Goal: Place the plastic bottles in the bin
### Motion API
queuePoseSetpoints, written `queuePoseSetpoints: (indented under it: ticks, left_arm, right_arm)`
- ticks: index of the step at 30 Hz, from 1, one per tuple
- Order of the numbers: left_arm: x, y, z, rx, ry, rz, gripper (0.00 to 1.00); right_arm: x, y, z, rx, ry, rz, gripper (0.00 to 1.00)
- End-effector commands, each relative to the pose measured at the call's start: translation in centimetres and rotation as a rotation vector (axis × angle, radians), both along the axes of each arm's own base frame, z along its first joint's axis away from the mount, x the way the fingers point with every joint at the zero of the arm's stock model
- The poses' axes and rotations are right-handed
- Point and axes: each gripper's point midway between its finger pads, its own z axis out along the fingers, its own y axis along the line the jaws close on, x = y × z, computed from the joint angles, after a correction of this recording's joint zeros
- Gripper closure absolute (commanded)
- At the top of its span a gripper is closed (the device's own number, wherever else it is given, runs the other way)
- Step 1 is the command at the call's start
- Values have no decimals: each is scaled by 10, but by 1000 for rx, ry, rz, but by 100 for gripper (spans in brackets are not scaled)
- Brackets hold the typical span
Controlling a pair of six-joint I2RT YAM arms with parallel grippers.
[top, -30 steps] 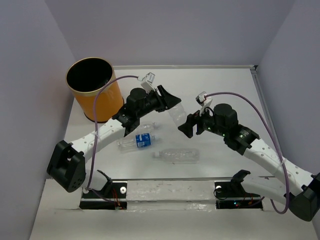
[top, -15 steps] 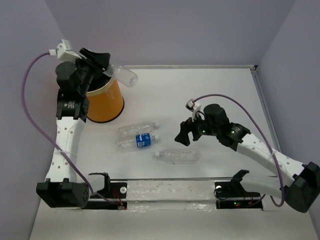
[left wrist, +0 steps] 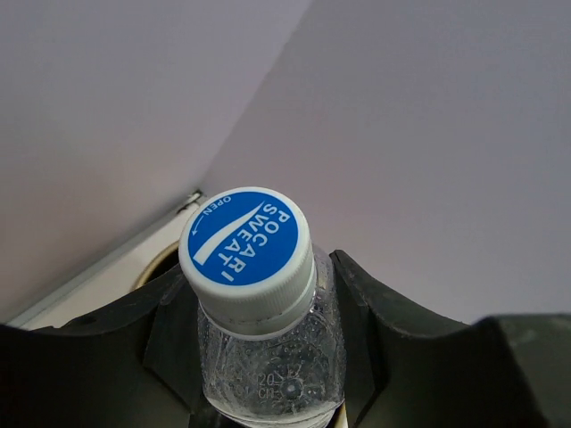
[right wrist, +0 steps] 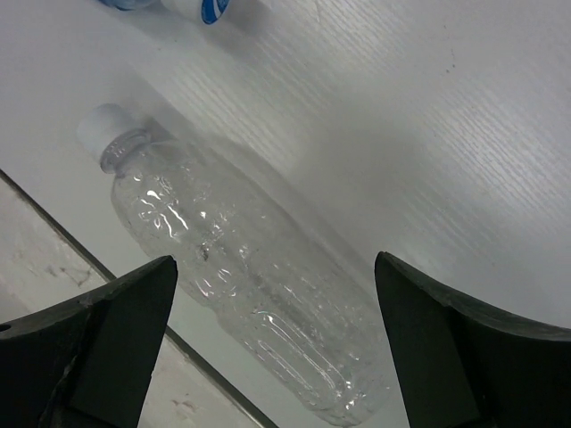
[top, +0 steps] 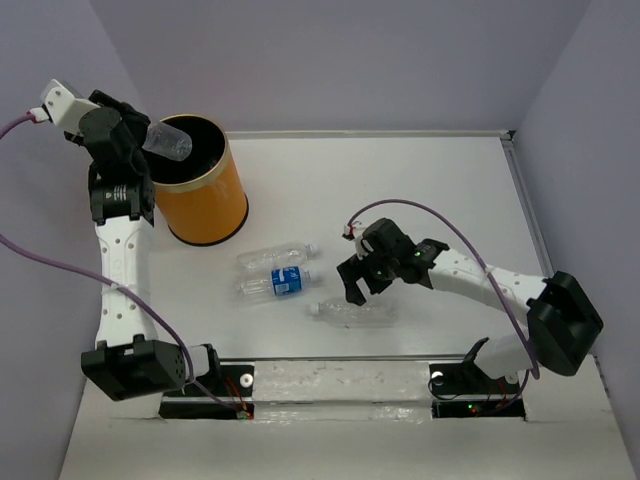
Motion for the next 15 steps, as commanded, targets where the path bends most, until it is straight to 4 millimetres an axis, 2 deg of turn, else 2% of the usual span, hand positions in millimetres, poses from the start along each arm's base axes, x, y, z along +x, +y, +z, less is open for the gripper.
queuePoseSetpoints:
  ticks: [1,3,5,8,10,12,15]
  left_arm:
    - [7,32,-12,48,41,167,57]
    - [17,35,-30,40,73,172,55]
    - [24,35,-45,36,96,170,45]
    - [29,34,-57,34,104,157,33]
    - [30,32,-64,32,112,146,29]
    - [32,28,-70,24,113,123,16]
    - [35,18,-71,7,102,74,6]
  right_arm:
    - [6,-1,2,-117,-31,7,1]
    - [5,-1,-6,-186,-21,30,0]
    - [4,-2,-12,-212,-5,44,0]
    - [-7,-2,-18,-240,33,85,0]
    - [-10,0,-14,-239,24,93,0]
    - [-16,8,-2,-208,6,131,0]
    - [-27,10,-1,-196,30,171,0]
